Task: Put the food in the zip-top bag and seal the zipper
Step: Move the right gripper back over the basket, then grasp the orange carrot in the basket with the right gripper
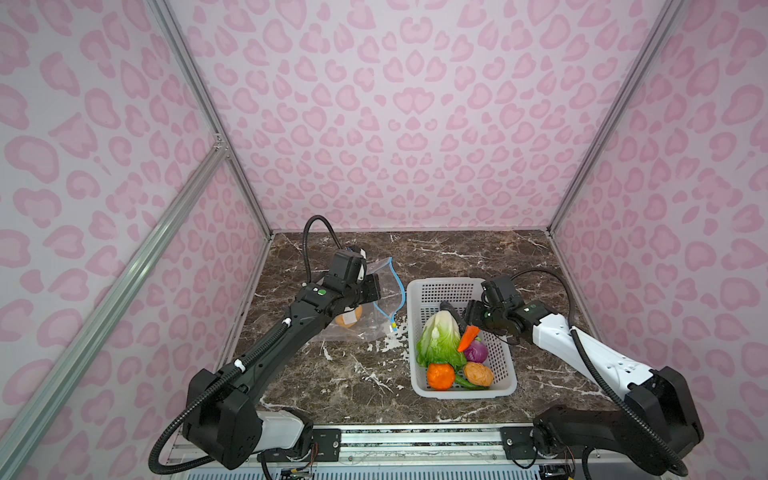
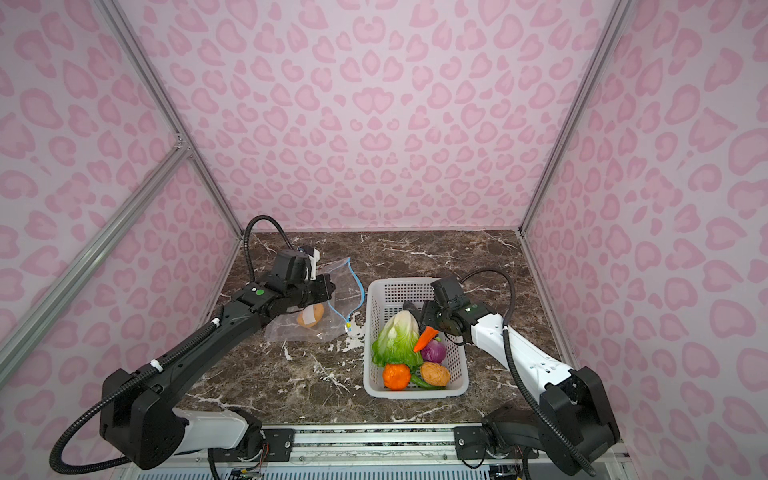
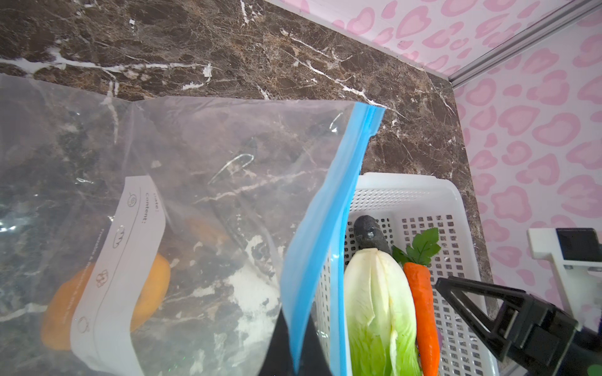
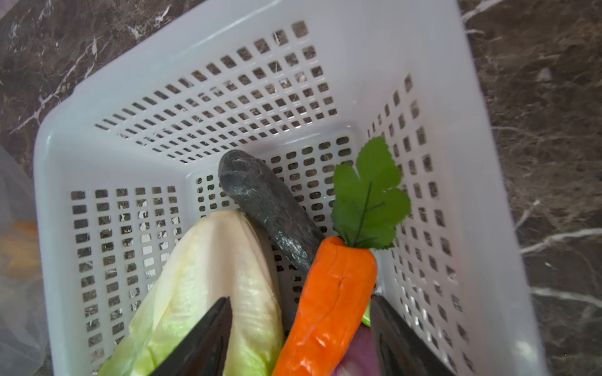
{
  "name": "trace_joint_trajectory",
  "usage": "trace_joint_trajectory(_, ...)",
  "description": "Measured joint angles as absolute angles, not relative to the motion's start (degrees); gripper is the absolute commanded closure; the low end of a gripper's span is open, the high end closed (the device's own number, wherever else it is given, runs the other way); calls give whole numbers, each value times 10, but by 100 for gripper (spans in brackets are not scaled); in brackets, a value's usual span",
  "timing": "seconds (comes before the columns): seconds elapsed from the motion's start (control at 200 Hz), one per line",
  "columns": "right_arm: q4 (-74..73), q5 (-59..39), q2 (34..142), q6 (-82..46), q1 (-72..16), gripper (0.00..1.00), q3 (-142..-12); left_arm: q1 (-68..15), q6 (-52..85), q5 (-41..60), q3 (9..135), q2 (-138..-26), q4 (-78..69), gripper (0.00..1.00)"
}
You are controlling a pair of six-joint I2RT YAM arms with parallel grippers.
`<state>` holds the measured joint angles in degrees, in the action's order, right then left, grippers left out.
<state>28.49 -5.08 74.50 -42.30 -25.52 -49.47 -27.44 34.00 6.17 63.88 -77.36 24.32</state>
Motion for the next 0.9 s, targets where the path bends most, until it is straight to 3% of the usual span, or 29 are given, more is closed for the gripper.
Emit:
trace_joint_trajectory(0.67, 193, -71, 746, -519, -246, 36, -410, -274, 340, 62, 639, -773, 243, 98)
trace_joint_trajectory(0.9, 182, -71, 767, -521, -246, 51, -407, -274, 340, 62, 639, -773, 243, 98)
